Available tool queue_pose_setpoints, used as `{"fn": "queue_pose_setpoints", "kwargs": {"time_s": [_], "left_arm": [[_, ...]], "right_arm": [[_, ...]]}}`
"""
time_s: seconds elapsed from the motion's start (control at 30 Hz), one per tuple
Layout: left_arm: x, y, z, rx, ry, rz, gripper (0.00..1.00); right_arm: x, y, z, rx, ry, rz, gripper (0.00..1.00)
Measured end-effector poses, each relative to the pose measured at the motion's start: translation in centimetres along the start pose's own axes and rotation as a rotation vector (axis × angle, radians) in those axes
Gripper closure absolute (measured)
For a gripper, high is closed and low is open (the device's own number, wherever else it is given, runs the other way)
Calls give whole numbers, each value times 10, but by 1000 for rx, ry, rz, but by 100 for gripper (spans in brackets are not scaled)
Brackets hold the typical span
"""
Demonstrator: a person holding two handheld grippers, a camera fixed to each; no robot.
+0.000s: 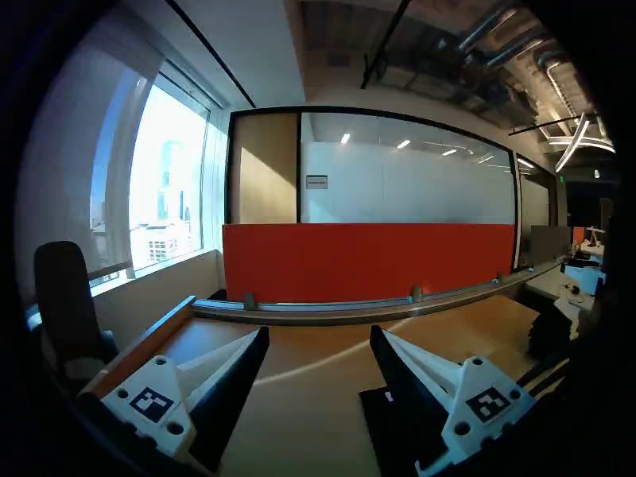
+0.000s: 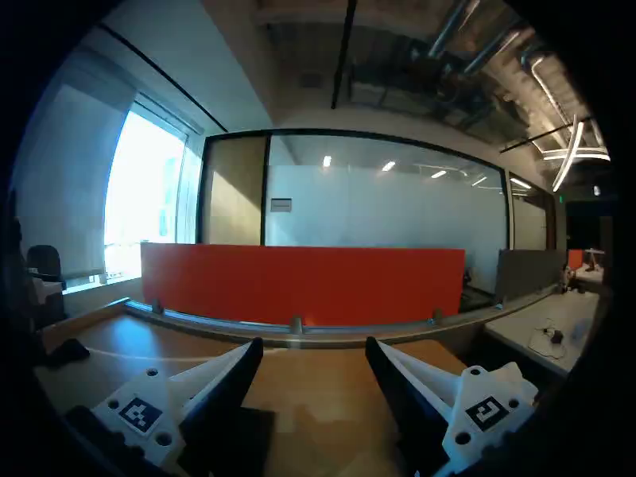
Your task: Fold towel
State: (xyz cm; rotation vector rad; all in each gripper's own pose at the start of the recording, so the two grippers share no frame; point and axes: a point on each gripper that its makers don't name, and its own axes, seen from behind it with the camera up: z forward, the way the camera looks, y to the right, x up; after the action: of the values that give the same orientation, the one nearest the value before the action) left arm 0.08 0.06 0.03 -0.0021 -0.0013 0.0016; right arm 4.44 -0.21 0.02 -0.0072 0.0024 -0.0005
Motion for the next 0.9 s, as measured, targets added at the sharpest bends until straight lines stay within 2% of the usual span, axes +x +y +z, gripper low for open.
{"fn": "queue_pose_setpoints", "kwargs": {"time_s": [0.2,0.57,0.9], "left_arm": [[2,12,4,-42,-29,25,6],[-2,53,7,-223,-105,99,6],[-19,71,7,-335,-178,143,6]], "right_arm": [[0,-6,4,32,-34,-21,0],[-1,-37,7,217,-132,-105,0],[-23,-53,-1,360,-247,-205,0]]}}
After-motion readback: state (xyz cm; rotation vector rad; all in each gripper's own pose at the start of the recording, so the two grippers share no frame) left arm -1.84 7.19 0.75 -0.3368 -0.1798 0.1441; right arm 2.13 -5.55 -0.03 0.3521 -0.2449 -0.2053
